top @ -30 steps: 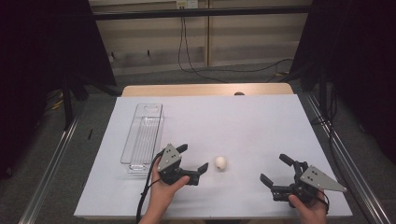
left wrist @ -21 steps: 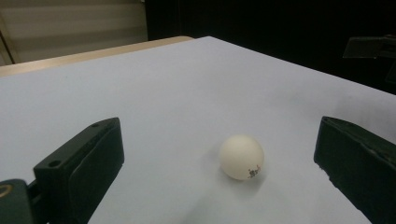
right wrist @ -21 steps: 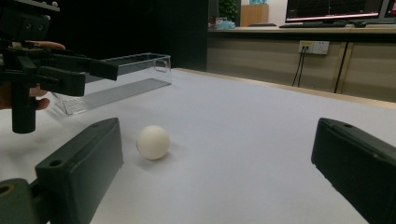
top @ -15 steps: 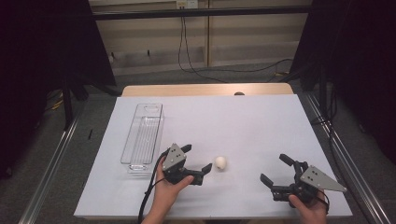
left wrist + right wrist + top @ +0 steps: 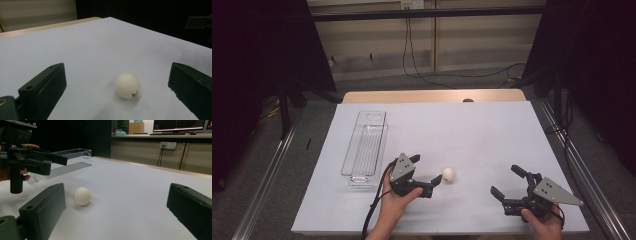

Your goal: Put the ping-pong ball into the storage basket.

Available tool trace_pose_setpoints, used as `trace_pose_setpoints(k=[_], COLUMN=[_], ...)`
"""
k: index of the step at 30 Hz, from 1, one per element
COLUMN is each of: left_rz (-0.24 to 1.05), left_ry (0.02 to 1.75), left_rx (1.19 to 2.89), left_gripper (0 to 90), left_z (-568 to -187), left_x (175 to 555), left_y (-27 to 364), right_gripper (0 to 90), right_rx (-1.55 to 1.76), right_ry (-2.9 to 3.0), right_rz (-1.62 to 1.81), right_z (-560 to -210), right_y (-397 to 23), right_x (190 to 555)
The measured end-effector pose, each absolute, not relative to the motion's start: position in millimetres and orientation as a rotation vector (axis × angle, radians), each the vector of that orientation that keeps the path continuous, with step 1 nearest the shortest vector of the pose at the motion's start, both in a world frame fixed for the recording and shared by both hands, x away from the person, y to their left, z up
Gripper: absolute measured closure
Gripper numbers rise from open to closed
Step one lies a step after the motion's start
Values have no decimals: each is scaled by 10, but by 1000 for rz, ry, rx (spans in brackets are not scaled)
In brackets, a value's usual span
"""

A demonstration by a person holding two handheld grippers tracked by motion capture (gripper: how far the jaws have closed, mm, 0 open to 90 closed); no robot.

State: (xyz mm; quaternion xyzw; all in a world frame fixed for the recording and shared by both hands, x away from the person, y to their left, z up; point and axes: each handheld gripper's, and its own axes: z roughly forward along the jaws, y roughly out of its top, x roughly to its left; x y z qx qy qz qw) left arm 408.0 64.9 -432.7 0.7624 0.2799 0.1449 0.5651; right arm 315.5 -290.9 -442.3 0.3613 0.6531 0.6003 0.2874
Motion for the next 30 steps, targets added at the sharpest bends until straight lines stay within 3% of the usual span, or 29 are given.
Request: trace_pose_setpoints(k=[30], left_rz=[317], left_ry=[659], left_rx=[1808], left_gripper=[18], left_z=[-4386], left_x=[4126], left_y=[462], right_gripper=[18], right_rx=[966], right_ry=[1746], right_rz=[1608], right_z=[-4420], right_y=[-2913], right_x=[3156])
